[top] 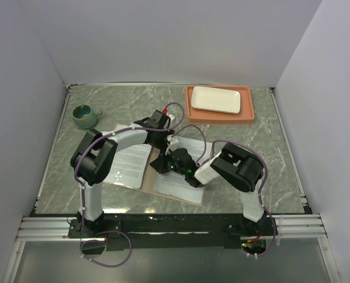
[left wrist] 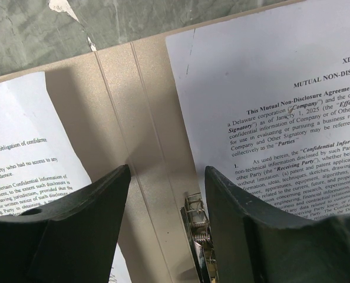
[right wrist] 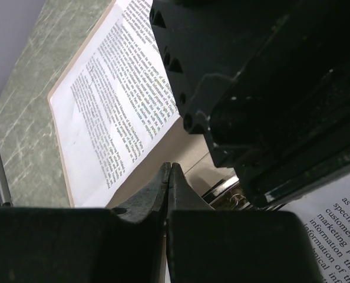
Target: Put the files into the folder
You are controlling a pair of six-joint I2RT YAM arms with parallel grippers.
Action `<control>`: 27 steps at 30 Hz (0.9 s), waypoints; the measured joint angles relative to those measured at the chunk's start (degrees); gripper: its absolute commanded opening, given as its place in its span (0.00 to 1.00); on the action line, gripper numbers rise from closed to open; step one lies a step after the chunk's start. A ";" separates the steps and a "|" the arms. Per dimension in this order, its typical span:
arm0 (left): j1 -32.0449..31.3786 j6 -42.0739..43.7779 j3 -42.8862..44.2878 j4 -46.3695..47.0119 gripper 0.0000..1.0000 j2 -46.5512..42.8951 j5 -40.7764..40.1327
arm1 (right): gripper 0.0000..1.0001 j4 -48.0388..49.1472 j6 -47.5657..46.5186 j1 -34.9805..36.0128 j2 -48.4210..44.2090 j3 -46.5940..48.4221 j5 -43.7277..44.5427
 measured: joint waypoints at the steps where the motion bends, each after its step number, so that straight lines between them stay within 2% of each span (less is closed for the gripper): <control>1: 0.02 0.00 0.00 0.00 0.61 0.00 0.02 | 0.00 0.00 0.07 0.00 0.00 -0.02 0.00; 20: 0.13 0.00 -0.11 0.17 0.61 -0.02 0.11 | 0.00 -3.02 2.40 0.00 -0.09 -0.22 -0.02; 27: 0.17 0.00 -0.11 0.20 0.61 -0.02 0.15 | 0.00 0.94 4.15 -1.18 2.16 -0.17 -3.63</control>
